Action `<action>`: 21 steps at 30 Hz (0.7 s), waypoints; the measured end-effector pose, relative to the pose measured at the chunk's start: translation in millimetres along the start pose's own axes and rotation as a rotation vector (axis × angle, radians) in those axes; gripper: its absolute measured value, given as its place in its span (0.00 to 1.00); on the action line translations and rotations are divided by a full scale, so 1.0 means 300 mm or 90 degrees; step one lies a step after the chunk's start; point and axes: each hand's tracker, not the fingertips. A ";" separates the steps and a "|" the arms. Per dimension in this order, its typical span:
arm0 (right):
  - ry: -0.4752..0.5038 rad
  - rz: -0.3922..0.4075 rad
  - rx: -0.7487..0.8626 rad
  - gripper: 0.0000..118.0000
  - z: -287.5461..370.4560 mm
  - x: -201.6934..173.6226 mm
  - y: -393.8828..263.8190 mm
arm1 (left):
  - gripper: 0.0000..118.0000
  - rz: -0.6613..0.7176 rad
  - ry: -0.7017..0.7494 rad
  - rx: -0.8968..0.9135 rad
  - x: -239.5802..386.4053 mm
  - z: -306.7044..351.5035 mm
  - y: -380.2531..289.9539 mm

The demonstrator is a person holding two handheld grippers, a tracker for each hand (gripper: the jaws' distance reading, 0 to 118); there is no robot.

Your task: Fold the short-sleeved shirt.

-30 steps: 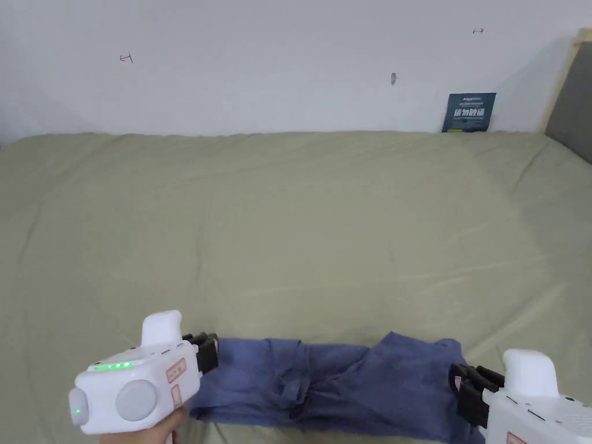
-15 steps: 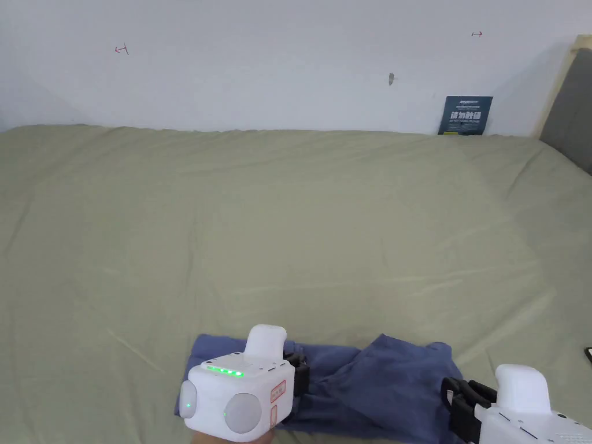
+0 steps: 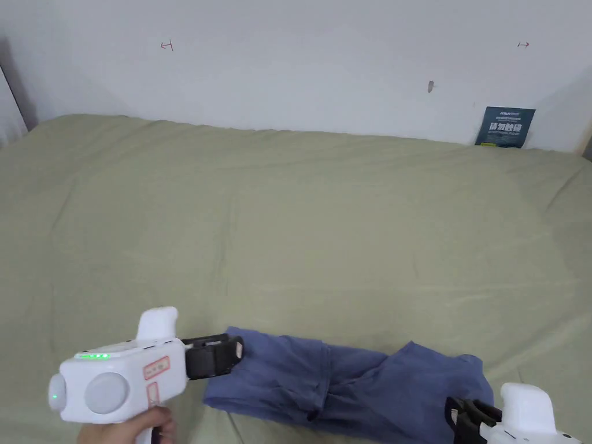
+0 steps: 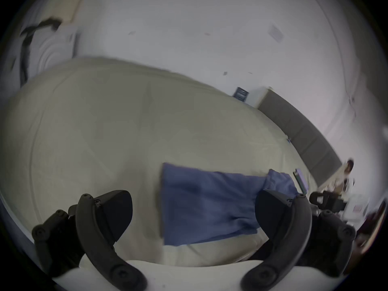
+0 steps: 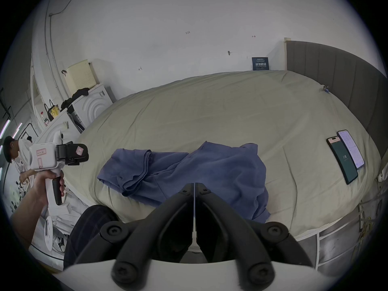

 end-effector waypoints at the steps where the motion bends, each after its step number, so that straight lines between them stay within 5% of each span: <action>1: -0.003 0.001 -0.001 0.02 -0.003 -0.002 0.004 | 0.98 0.066 -0.027 -0.035 -0.063 -0.027 -0.002; 7: -0.008 0.007 -0.004 0.02 -0.001 -0.013 0.023 | 0.98 0.410 -0.318 -0.156 -0.268 -0.273 -0.139; 11: -0.017 0.012 -0.002 0.02 0.009 -0.015 0.032 | 0.93 0.380 -0.335 -0.117 -0.178 -0.330 -0.127; 12: -0.019 0.013 -0.003 0.02 0.008 -0.015 0.034 | 0.77 0.369 -0.318 -0.122 -0.165 -0.349 -0.123; 13: -0.022 0.013 -0.004 0.02 0.006 -0.016 0.036 | 0.23 0.368 -0.258 -0.138 -0.144 -0.366 -0.129; 14: -0.024 0.014 -0.004 0.02 0.006 -0.017 0.037 | 0.11 0.353 -0.182 -0.167 -0.141 -0.385 -0.145; 16: -0.024 0.013 -0.004 0.02 0.010 -0.019 0.039 | 0.11 0.413 -0.250 -0.115 -0.161 -0.373 -0.168; 21: -0.025 0.018 -0.003 0.02 0.013 -0.018 0.046 | 0.11 0.369 -0.196 -0.052 -0.189 -0.243 -0.114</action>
